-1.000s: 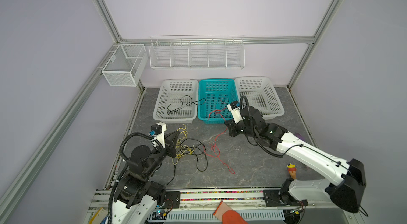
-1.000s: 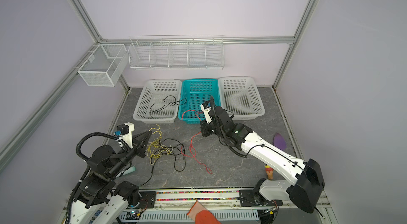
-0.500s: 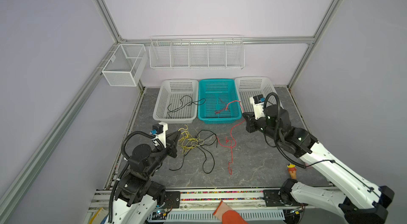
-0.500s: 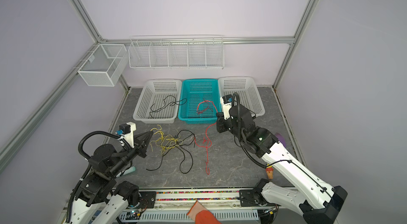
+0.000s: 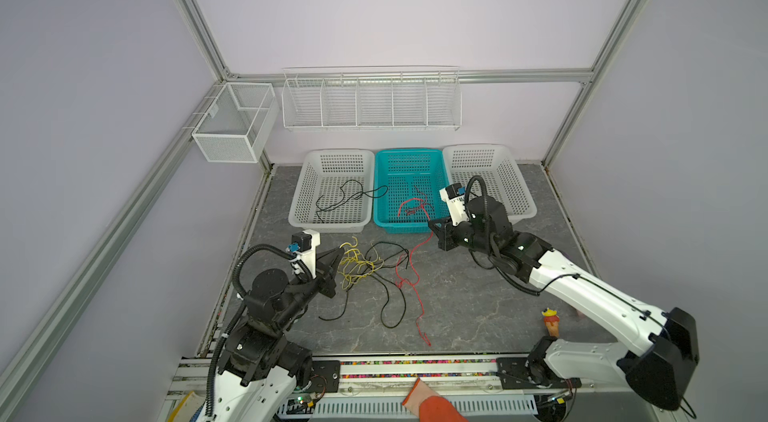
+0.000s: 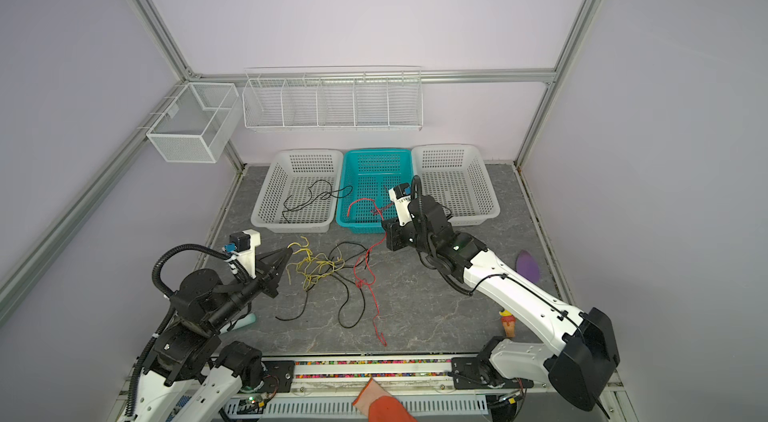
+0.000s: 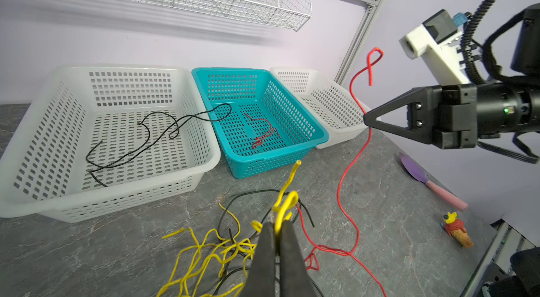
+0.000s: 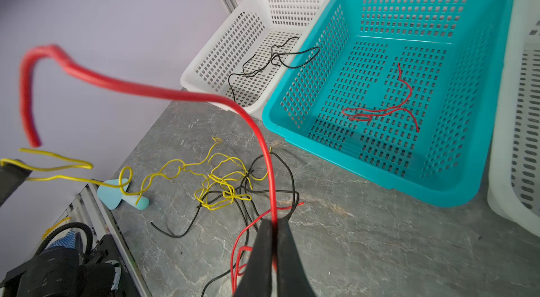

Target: Untangle the cables

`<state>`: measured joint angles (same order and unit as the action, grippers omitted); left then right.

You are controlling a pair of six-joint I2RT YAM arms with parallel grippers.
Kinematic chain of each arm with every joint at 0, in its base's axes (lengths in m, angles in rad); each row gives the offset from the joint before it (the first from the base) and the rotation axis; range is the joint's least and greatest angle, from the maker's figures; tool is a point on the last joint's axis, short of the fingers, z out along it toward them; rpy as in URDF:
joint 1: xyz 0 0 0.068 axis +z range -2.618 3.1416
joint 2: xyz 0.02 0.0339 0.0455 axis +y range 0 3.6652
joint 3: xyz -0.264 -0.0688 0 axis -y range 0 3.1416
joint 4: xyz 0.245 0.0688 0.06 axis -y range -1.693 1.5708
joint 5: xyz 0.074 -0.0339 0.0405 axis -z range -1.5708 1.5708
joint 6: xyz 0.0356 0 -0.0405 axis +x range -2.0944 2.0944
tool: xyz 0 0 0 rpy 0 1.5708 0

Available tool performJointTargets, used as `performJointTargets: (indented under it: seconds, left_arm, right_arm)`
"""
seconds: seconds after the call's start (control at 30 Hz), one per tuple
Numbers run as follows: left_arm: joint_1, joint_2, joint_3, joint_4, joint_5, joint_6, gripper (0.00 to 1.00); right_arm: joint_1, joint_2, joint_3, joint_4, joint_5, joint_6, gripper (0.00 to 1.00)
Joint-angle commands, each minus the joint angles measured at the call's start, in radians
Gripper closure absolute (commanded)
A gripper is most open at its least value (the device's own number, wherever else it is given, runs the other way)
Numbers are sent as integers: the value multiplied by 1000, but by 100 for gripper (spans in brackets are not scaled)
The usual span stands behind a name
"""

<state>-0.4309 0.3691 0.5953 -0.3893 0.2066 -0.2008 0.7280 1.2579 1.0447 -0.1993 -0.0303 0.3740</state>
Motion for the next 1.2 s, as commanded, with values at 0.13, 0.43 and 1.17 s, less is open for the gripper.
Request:
performJointTargets:
  seconds: [0.13,0.43,1.17]
  left_arm:
    - [-5,10,-9,24,28,11,100]
    - [-8,13,-11,26,42,9,100]
    - [-12,6,-14,28,54,8,100]
  right_arm:
    - [1,106,-3,157,63,6,93]
    - [15,236,32,253,-3,33,93]
    - [-63,148,11,365,-243,320,93]
